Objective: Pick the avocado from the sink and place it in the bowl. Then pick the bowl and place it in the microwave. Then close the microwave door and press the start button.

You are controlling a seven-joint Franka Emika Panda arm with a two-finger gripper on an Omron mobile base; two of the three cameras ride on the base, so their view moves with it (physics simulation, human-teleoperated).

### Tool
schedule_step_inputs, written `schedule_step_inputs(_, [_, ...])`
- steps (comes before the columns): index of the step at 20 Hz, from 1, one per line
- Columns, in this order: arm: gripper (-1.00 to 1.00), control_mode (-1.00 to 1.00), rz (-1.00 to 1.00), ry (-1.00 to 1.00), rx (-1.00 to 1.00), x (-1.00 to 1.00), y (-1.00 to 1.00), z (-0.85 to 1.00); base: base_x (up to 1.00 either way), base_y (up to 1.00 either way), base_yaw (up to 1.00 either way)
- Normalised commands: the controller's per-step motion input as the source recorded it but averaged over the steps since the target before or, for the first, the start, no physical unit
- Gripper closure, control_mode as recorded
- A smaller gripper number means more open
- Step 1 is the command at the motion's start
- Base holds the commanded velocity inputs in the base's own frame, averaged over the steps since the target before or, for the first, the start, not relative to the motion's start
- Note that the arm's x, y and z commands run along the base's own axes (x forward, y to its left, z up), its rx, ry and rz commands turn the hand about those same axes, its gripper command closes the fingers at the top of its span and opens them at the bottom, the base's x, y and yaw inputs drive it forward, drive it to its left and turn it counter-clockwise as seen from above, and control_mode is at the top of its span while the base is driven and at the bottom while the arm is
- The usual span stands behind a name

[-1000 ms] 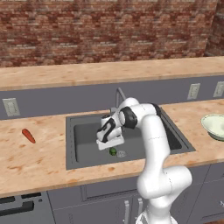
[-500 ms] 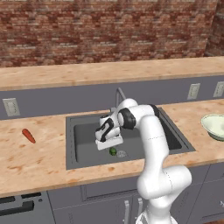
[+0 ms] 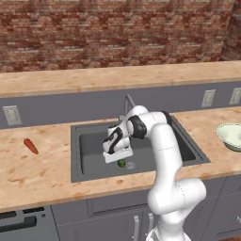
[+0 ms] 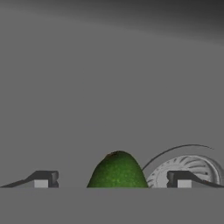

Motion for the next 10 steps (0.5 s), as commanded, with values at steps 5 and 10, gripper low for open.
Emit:
schedule_step_inputs(5, [-1.0, -1.0, -0.01, 0.0, 0.0, -0.07, 0.0, -0.09, 0.0, 0.0, 0.0])
schedule_step_inputs(10, [-1.0, -1.0, -0.01, 0.0, 0.0, -0.02, 0.0, -0.05, 0.0, 0.0, 0.0])
